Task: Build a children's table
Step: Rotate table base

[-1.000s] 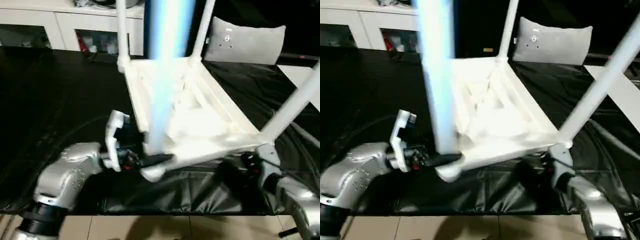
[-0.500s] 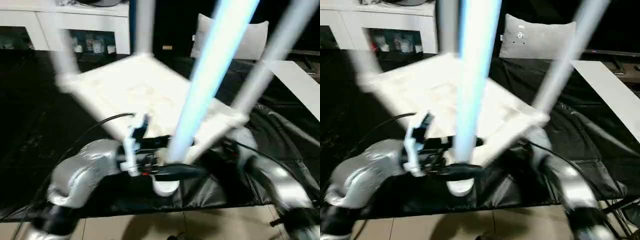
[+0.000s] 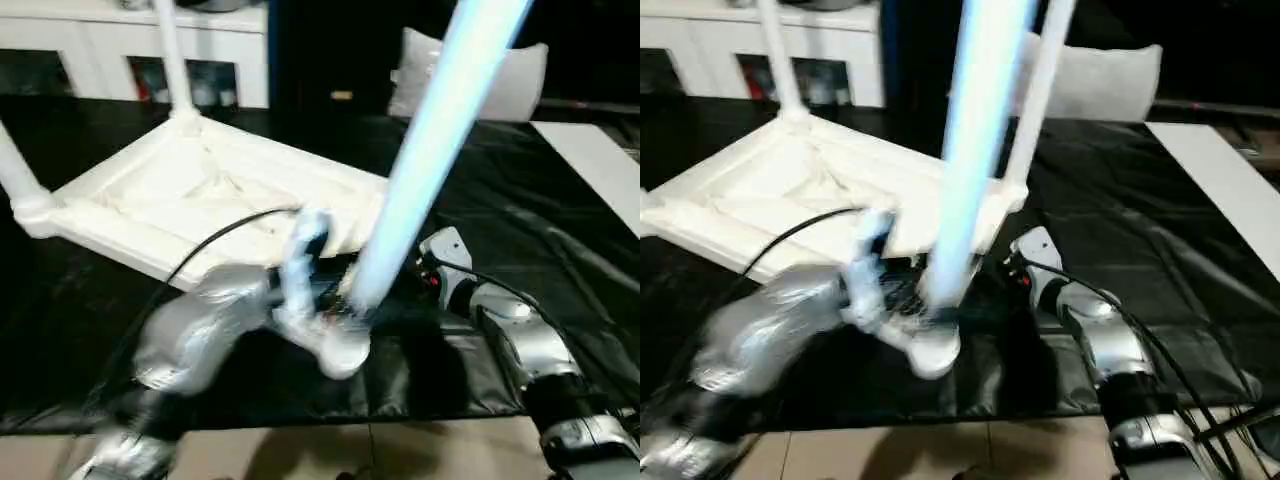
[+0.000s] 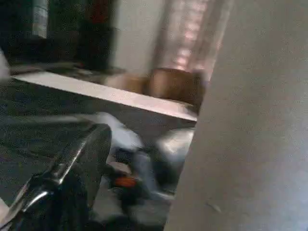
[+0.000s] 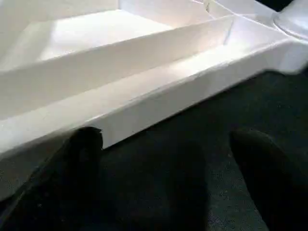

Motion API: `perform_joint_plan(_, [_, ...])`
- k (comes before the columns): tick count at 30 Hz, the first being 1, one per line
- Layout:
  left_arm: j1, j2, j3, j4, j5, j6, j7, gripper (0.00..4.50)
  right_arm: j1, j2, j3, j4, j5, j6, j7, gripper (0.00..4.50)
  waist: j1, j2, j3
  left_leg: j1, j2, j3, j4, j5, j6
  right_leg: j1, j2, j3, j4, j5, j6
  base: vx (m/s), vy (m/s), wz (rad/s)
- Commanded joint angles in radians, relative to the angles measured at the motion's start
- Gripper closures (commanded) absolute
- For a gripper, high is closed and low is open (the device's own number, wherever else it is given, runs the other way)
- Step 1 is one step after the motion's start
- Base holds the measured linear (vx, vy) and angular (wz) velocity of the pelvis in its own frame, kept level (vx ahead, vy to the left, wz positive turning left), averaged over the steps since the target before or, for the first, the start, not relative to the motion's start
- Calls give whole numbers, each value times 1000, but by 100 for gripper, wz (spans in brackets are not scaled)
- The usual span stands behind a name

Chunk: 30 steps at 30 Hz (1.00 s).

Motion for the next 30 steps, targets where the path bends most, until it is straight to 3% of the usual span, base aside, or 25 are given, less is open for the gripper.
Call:
perform_joint_plan(1, [-9, -23, 14, 23, 8, -20, 29, 10, -6, 6, -7, -19, 28, -5, 11, 0, 9, 8, -63, -16, 39, 1, -75, -42, 39, 69, -72, 38, -68, -116, -246, 0, 0, 0])
perform_joint_plan(4, [-6, -54, 12, -3, -21, -16, 7, 10, 17, -1, -10, -32, 17, -8, -5, 0, 17, 10, -64, -16, 40, 3, -73, -27, 47, 68, -72, 38, -64, -78, -268, 0, 0, 0])
perform_joint_plan(5, [-1, -53, 3, -10, -23, -14, -8, 10, 23, 0, -17, -36, 21, -7, -9, 0, 20, 21, -62, -16, 40, 2, -74, -30, 46, 66, -72, 38, -63, -76, -272, 0, 0, 0])
perform_joint_plan(6, [6, -52, -7, -20, -30, -7, -35, 10, 29, 3, -26, -44, 24, -8, -17, 0, 23, 41, -62, -13, 42, 1, -75, -40, 41, 64, -72, 38, -62, -74, -278, 0, 0, 0])
perform_joint_plan(7, [8, -51, -11, -23, -33, -6, -44, 10, 32, 4, -30, -46, 24, -8, -20, 0, 20, 23, -62, -15, 42, 3, -76, -43, 43, 67, -69, 37, -64, -64, -279, 0, 0, 0])
perform_joint_plan(10, [19, -51, -33, -36, -56, -1, -96, 10, 37, 18, -42, -50, 31, -8, -26, 0, 23, 25, -62, -18, 39, 4, -76, -51, 49, 69, -71, 38, -65, -85, -280, 0, 0, 0])
perform_joint_plan(11, [26, -51, -44, -59, -75, 14, -115, 10, 25, 30, -37, -29, 25, -15, -34, 0, 23, 31, -61, -15, 41, 4, -76, -65, 44, 66, -71, 38, -67, -109, -278, 0, 0, 0])
perform_joint_plan(13, [32, -53, -58, -86, -89, 31, -129, 10, 0, 49, -34, 10, 19, -26, -50, 0, 20, 29, -60, -16, 43, 4, -78, -83, 37, 63, -70, 37, -70, -139, -275, 0, 0, 0])
perform_joint_plan(15, [34, -55, -65, -99, -91, 37, -130, 10, -20, 62, -30, 37, 15, -33, -55, 0, 18, 33, -60, -16, 42, 3, -79, -91, 30, 62, -70, 36, -71, -161, -269, 0, 0, 0])
perform_joint_plan(16, [35, -57, -66, -102, -91, 38, -130, 10, -25, 66, -28, 44, 14, -34, -56, 0, 18, 26, -60, -16, 42, 4, -79, -90, 31, 63, -70, 36, -73, -161, -265, 0, 0, 0])
perform_joint_plan(17, [38, -63, -71, -114, -95, 46, -126, 10, -46, 80, -23, 66, 9, -39, -59, 0, 17, 32, -61, -17, 43, 3, -79, -69, 32, 63, -71, 36, -67, -132, -270, 0, 0, 0])
perform_joint_plan(20, [41, -76, -79, -129, -98, 51, -118, 10, -77, 102, -15, 85, 9, -43, -52, 0, 16, 32, -64, -19, 42, 4, -76, -30, 41, 66, -70, 36, -61, -65, -281, 0, 0, 0])
perform_joint_plan(21, [42, -78, -78, -131, -97, 52, -118, 10, -78, 106, -14, 84, 7, -43, -52, 0, 15, 22, -64, -20, 41, 5, -76, -24, 49, 68, -69, 35, -62, -53, -282, 0, 0, 0])
perform_joint_plan(26, [35, -120, -82, -133, -96, 59, -104, 10, -112, 130, -20, 130, -3, -65, -54, 0, 12, 31, -62, -16, 43, 6, -78, -51, 49, 64, -72, 35, -64, -84, -290, 0, 0, 0])
perform_joint_plan(30, [29, -142, -83, -130, -95, 65, -84, 10, -115, 137, -22, 144, -8, -75, -50, 0, 13, 30, -64, -19, 43, 7, -76, -36, 53, 67, -73, 37, -63, -58, -292, 0, 0, 0])
